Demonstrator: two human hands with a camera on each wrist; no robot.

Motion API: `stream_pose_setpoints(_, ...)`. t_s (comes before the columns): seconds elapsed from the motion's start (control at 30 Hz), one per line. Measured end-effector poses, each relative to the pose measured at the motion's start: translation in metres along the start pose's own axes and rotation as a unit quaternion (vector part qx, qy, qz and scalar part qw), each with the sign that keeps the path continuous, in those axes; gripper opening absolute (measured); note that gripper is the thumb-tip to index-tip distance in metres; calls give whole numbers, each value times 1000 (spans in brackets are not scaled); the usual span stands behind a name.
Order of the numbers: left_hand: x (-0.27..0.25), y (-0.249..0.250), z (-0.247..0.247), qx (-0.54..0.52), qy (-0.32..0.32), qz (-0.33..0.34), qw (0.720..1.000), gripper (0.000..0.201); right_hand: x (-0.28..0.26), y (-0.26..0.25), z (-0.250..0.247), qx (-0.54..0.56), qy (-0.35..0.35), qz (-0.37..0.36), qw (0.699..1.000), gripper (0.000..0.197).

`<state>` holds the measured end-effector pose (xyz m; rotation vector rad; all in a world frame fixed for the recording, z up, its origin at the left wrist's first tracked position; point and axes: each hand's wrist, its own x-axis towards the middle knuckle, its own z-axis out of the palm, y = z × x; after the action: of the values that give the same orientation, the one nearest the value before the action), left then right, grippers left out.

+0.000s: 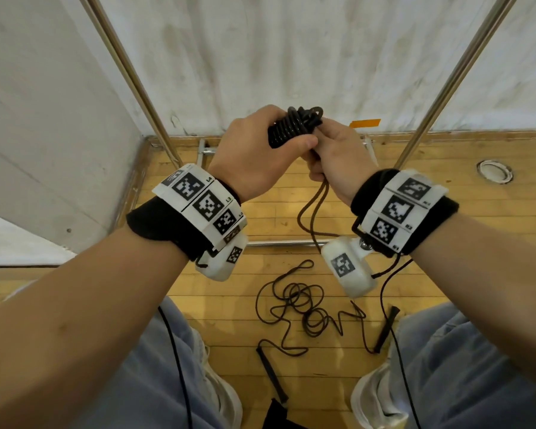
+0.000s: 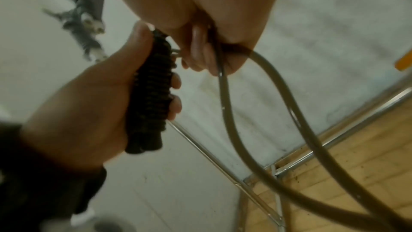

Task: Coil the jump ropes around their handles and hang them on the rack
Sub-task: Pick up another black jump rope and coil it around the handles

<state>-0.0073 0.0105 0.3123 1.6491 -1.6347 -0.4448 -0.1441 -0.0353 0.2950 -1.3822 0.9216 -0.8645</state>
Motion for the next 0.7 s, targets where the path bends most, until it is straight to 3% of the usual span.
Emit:
stream_pose_setpoints(0.27,6,-6,-5,24,26,-40,999,43,-8,-3,9,-268,-15,-86,959,37)
stream_pose_setpoints(0.53,9,-14,-6,94,26,-25,995,35,-13,-1,16,-327,-67,-83,939,17)
stream_pose_setpoints(0.7,10,-22,-7,178,-4,-5,984,42,-10,-4,11,-337,-52,-78,937,19)
